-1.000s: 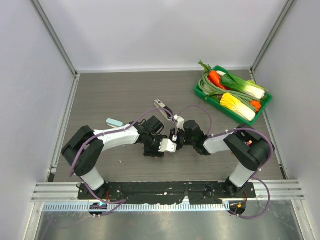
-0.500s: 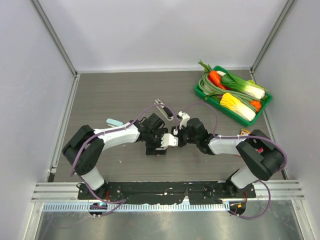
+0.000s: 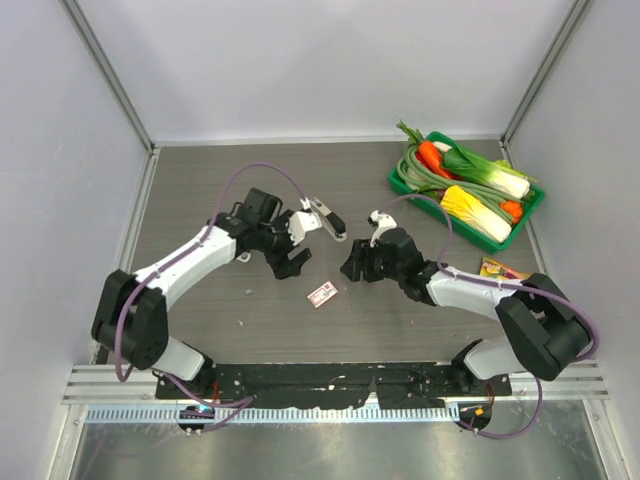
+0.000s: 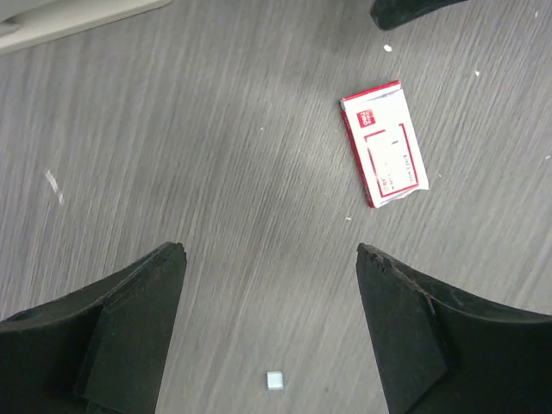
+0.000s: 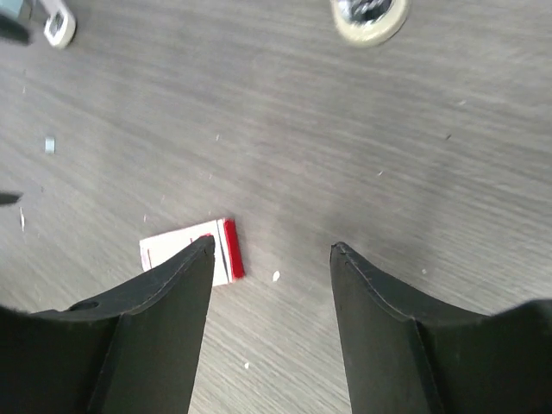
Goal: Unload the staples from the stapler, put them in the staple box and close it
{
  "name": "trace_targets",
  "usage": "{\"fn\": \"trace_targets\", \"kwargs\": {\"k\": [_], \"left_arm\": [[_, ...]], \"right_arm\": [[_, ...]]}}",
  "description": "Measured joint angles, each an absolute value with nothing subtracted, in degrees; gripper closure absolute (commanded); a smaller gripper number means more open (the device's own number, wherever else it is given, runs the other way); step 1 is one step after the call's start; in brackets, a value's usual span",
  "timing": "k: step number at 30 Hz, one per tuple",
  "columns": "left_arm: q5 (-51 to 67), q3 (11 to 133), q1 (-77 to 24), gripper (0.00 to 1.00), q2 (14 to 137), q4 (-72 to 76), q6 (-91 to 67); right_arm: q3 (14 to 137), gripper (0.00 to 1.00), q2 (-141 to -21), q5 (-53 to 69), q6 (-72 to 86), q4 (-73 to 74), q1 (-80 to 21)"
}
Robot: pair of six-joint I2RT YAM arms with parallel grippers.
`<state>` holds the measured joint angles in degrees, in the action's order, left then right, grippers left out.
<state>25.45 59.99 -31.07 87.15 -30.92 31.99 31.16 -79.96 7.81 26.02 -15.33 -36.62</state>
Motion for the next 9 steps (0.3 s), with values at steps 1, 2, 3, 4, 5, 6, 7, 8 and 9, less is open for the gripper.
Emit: {"fn": "trace_targets", "kwargs": {"k": [1,2,3,4,5,6,7,8,9], "left_arm": [[25.6,60.0,-30.2,0.16,85.8,-31.3,31.0],[25.8,60.2,-29.4,0.16,84.3,-31.9,29.7],[26.2,60.5,-28.7,0.17,83.2,-32.5,28.2],[26.4,60.9,-28.1,0.12,82.3,-33.2,26.9],[26.7,61.5,-27.5,0.07,81.6,-33.7,25.5],[26.9,62.1,-26.9,0.02,81.2,-34.3,24.1],[27.0,62.5,-26.2,0.02,80.9,-34.7,23.0],[27.0,62.9,-25.4,0.02,80.7,-35.0,21.7],[27.1,63.1,-24.4,0.01,80.6,-35.2,20.6]], "right_arm": [[32.0,0.37,-80.0,6.8,26.5,-14.4,-36.6],[33.4,0.37,-80.1,5.1,27.2,-12.6,-36.6],[35.2,0.38,-80.4,3.3,27.5,-10.7,-36.6],[36.9,0.37,-80.8,1.9,27.7,-9.2,-36.6],[38.7,0.37,-81.3,0.8,27.8,-8.0,-36.6],[40.0,0.39,-81.6,0.0,27.8,-7.3,-36.6],[40.9,0.38,-81.7,-0.7,27.8,-7.0,-36.6],[41.4,0.38,-81.6,-1.2,27.8,-6.9,-36.6],[41.5,0.37,-81.5,-1.6,27.8,-6.8,-36.6]]}}
